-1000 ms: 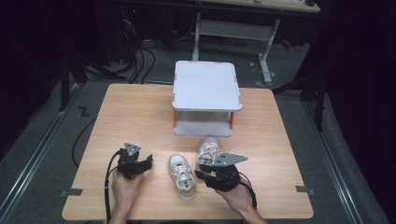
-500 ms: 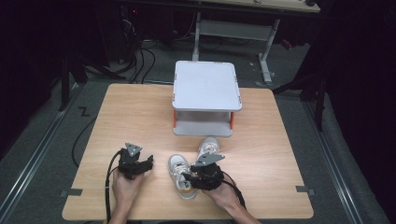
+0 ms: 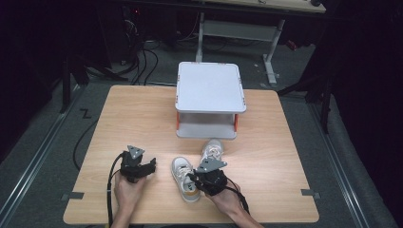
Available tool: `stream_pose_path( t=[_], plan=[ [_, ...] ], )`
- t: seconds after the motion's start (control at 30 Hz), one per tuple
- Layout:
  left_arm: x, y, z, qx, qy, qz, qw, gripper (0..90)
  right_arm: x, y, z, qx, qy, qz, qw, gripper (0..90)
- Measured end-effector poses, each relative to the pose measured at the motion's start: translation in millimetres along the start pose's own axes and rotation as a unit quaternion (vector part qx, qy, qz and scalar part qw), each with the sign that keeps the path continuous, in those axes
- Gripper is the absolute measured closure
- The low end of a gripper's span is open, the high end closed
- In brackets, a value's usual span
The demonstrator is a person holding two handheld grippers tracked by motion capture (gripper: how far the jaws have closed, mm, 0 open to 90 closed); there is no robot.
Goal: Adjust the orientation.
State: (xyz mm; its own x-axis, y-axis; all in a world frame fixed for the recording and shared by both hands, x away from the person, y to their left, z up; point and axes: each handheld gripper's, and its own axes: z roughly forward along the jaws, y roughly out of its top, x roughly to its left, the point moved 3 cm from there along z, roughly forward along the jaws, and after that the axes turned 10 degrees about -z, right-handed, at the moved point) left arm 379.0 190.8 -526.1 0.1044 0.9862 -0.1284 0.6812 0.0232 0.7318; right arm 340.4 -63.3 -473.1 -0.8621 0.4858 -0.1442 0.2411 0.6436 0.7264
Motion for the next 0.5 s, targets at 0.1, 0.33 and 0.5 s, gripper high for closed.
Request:
stream_pose_path(
  t=[0.1, 0.33, 0.5],
  plan=[
    [0.0, 0.0, 0.0, 0.0, 0.0, 0.0, 1.0, 30.1, 0.5, 0.0, -0.6, 0.0, -0.004, -0.005, 1.0, 80.1],
    [0.1, 0.0, 0.0, 0.0, -0.001, 0.0, 1.0, 29.9, -3.0, 1.3, -6.0, -0.014, -0.008, 0.004, 0.9999, 81.7],
    [0.1, 0.0, -0.2, 0.001, -0.002, -0.001, 1.0, 29.9, -2.2, 5.3, -12.0, -0.025, -0.008, -0.003, 0.9997, 81.9]
  ],
)
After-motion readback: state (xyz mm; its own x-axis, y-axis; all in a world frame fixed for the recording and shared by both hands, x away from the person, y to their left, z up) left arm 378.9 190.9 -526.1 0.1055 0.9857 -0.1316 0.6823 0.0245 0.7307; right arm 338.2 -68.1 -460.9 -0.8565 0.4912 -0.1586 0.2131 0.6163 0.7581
